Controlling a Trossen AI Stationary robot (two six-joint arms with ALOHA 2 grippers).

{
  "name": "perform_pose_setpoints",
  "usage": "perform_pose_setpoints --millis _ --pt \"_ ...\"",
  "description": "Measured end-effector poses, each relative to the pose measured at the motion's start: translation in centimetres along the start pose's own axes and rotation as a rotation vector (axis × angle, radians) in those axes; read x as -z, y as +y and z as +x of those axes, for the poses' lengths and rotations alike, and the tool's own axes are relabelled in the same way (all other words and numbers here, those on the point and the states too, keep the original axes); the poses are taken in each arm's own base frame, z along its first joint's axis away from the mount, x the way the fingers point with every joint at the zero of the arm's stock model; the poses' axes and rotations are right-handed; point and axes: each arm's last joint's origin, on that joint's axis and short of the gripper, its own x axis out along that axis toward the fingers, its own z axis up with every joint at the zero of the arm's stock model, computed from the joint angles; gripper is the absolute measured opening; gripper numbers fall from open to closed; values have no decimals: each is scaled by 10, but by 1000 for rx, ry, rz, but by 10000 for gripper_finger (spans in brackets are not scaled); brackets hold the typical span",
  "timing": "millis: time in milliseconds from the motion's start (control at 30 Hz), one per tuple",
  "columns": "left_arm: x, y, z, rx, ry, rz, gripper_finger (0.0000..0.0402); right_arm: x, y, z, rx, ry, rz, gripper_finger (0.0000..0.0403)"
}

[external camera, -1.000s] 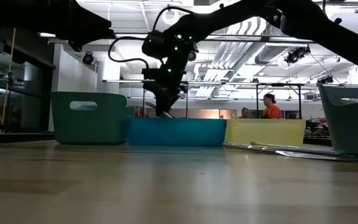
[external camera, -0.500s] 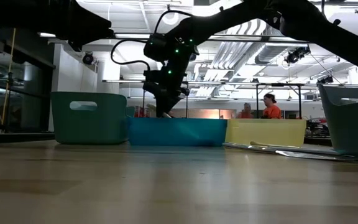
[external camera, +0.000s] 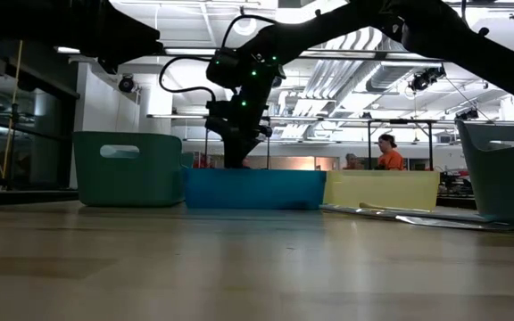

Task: Sort silverware by color (type)
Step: Put the yellow knife into the blue bin

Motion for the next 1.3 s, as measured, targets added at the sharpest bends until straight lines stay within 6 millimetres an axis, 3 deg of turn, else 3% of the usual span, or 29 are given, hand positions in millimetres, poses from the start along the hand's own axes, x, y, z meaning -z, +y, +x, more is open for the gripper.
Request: perform_pose_setpoints --millis 500,833,1067,1300 --pt "0 0 0 0 0 0 145 -1 -1 0 2 -8 46 97" --pt "3 0 0 0 31 11 145 0 -4 -1 -4 3 -111 97" --pt "5 0 0 -1 51 13 145 6 -9 -8 -113 61 -157 97" --pt "7 0 -1 -2 69 -17 145 2 9 -31 -147 25 -216 97"
